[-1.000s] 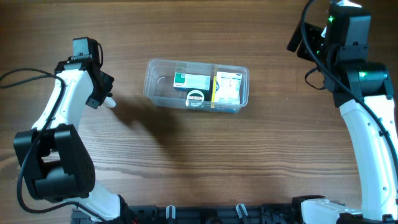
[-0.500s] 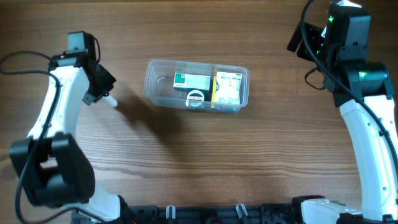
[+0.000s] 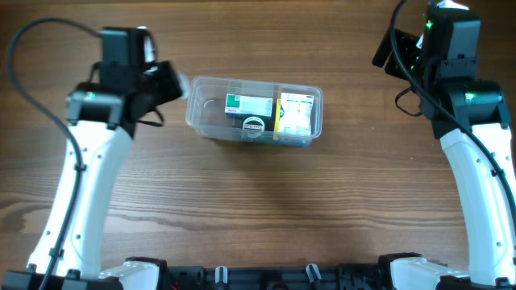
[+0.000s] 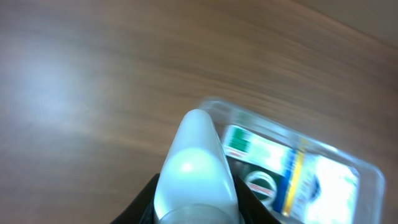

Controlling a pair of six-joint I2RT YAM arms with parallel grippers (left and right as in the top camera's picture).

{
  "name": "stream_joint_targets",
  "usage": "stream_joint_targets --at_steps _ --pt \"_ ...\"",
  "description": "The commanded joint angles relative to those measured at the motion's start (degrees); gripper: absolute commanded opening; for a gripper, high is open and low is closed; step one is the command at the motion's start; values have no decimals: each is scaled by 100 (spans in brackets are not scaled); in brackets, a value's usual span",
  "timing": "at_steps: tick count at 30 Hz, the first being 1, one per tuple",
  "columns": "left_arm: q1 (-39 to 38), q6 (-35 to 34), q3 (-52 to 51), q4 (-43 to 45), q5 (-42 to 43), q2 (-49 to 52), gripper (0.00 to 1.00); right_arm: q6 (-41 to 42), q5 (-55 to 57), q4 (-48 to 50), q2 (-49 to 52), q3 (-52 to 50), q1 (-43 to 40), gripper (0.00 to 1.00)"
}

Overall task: Pack container
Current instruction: 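Carry the Calamol bottle with left gripper over the container's left end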

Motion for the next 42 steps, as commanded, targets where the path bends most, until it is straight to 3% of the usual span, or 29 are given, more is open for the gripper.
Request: stream_joint_targets --at_steps 1,5,11,22,31,42 --pt "-726 608 120 225 -289 -96 21 76 57 2 39 -7 4 100" --pt "-1224 610 120 278 -984 96 21 76 57 0 39 -7 4 100" --pt "-1329 778 120 323 -1121 544 18 76 57 0 39 -7 4 100" --pt "-1318 1311 120 358 -1099 1038 25 79 57 0 39 -7 4 100" --pt "-977 1285 120 33 -472 1088 15 79 57 0 39 -7 4 100" --pt "-817 1287 120 39 -275 1392 11 79 57 0 39 -7 4 100"
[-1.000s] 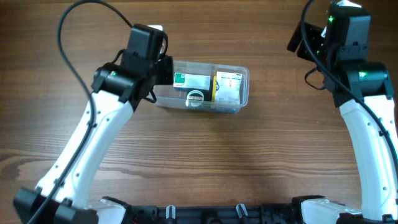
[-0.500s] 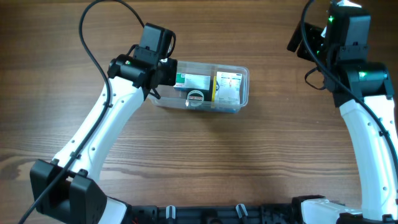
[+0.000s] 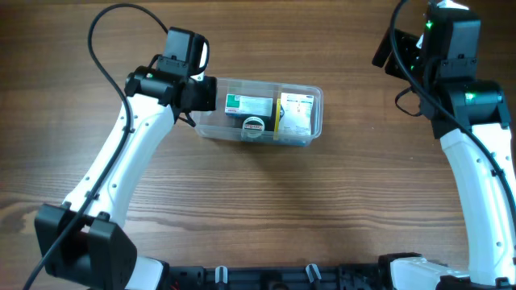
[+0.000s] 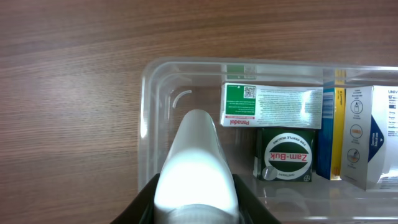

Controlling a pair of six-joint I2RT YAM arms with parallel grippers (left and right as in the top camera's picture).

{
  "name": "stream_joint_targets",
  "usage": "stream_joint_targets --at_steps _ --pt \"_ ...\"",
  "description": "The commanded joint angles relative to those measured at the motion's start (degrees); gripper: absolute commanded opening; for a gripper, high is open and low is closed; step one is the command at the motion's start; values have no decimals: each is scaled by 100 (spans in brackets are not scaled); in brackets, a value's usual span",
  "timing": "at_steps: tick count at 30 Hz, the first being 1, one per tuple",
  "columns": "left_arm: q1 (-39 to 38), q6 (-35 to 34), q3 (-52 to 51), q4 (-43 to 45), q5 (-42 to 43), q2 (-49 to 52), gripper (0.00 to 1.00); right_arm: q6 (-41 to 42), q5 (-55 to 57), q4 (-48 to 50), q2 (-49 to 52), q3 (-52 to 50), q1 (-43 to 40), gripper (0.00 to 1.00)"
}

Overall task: Pack container
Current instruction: 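Carry the Calamol bottle with left gripper over the container's left end, then lower the bottle into the container and open left gripper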

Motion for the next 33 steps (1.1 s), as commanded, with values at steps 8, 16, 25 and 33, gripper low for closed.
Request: stream_joint_targets --at_steps 8,16,25,33 --pt "20 114 118 240 133 686 8 76 57 0 39 -7 4 100" --pt "20 114 118 365 136 1010 6 79 57 0 39 -7 4 100" --pt "20 114 118 363 133 1248 4 79 57 0 39 -7 4 100" --pt "20 114 101 247 131 1298 5 79 57 0 39 -7 4 100"
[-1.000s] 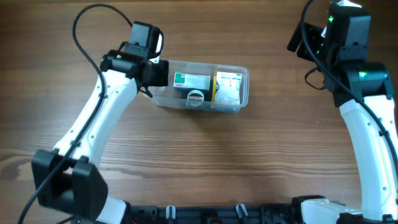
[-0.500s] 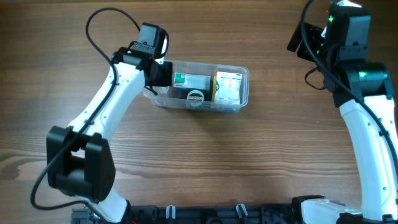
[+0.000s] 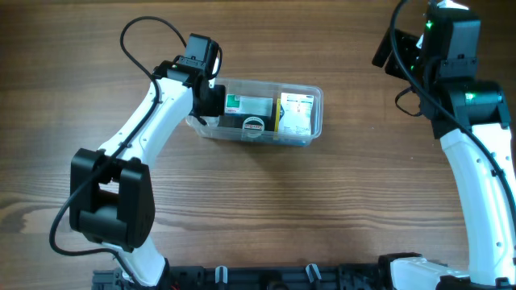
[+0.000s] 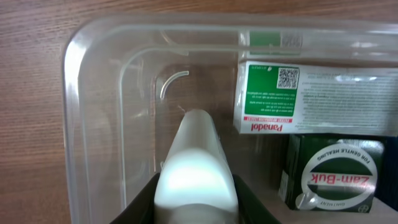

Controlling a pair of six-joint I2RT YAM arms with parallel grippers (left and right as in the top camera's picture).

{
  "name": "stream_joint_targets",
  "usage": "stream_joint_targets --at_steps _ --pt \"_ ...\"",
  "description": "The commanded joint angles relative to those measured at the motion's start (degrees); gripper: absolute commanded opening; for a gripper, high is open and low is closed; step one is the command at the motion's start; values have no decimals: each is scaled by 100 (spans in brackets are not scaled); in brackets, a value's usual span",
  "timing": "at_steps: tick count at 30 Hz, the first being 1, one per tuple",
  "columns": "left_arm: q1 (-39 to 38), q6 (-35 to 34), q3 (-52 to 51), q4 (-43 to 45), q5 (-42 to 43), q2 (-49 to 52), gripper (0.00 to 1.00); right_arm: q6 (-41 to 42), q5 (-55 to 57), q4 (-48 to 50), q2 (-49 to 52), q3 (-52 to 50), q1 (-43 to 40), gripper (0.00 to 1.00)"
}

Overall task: Pack container
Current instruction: 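Lower the bottle into the container and open left gripper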

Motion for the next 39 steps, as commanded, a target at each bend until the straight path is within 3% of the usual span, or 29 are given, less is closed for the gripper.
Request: stream_joint_targets --at_steps 1,3,5,8,11,22,39 --pt "22 114 96 0 61 35 6 79 57 0 39 -7 4 100" --pt "22 111 96 0 44 46 12 79 57 0 39 -7 4 100" --pt "22 111 96 4 44 46 27 79 57 0 39 -7 4 100" --pt "22 114 96 26 44 46 64 79 57 0 39 -7 4 100" --pt "22 111 96 70 42 46 79 79 57 0 39 -7 4 100" --pt "22 109 199 122 48 31 96 76 57 0 39 -7 4 100" --pt "-435 2 780 -560 85 -660 100 79 57 0 39 -7 4 100"
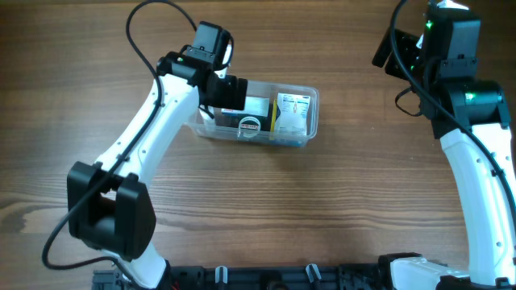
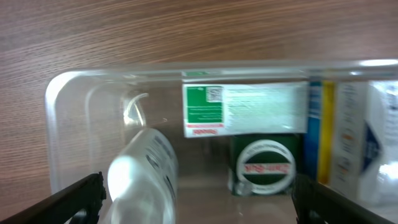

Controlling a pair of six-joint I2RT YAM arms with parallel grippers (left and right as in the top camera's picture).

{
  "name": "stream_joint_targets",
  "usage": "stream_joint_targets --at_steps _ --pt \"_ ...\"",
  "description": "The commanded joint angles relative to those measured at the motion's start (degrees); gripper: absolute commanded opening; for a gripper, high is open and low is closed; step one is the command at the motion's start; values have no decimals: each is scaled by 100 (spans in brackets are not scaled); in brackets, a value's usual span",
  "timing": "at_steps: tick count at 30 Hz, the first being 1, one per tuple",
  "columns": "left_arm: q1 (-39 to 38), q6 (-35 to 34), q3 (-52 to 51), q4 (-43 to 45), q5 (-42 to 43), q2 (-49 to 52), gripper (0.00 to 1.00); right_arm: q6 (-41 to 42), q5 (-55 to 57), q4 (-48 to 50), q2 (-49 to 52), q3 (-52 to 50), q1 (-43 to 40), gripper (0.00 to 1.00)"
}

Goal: Pack container

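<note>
The clear plastic container stands at the table's far middle. Inside it, a white bottle lies in the left end, touching neither finger. Beside the bottle are a green-and-white Panadol box, a round Zam-Buk tin and a blue, yellow and white box. My left gripper is open over the container's left half, its dark fingers spread wide on either side of the bottle. In the overhead view the left gripper covers the bottle. My right gripper is raised at the far right, its jaws unclear.
The container's left wall curves close to the bottle. Bare wooden table surrounds the container. The right arm's white links run down the right edge, and the left arm reaches in from the lower left.
My left gripper was shut on the white bottle inside the container's left end. Now it is open and drawn back a little, and the bottle lies loose in the container. The right arm is unmoved.
My left gripper first held the white bottle left of the container. Then it was over the container's empty left end with the bottle, and then lower inside it. Now the bottle rests there and the fingers are apart.
</note>
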Motion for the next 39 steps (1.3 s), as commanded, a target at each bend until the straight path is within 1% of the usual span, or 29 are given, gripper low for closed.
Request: stream_joint_targets --at_steps 1,5,13,19,25,28,32,34,37,39 --pt "-37 -186 131 -201 -22 -514 100 79 57 0 39 -7 4 100" --pt "157 -774 131 -540 -435 -1058 100 79 57 0 39 -7 4 100" --pt "815 -1130 131 -1049 -446 -2376 100 79 57 0 39 -7 4 100" --pt "890 -1180 129 -1416 -446 -3075 100 81 57 0 39 -7 4 100" --pt "890 -1161 131 -1602 -452 -3320 100 79 57 0 39 -7 4 100" --pt "892 -1154 129 -2260 -472 -3320 100 79 57 0 39 -7 4 100" --pt "892 -1165 118 -3051 -754 -3309 100 79 57 0 42 -7 4 100" --pt "890 -1182 114 -3252 -861 -3309 100 79 57 0 42 -7 4 100" --pt "885 -1180 111 -3165 -984 -3355 100 79 57 0 42 -7 4 100" --pt "944 -1180 87 -2844 -1005 -3515 100 79 57 0 42 -7 4 100"
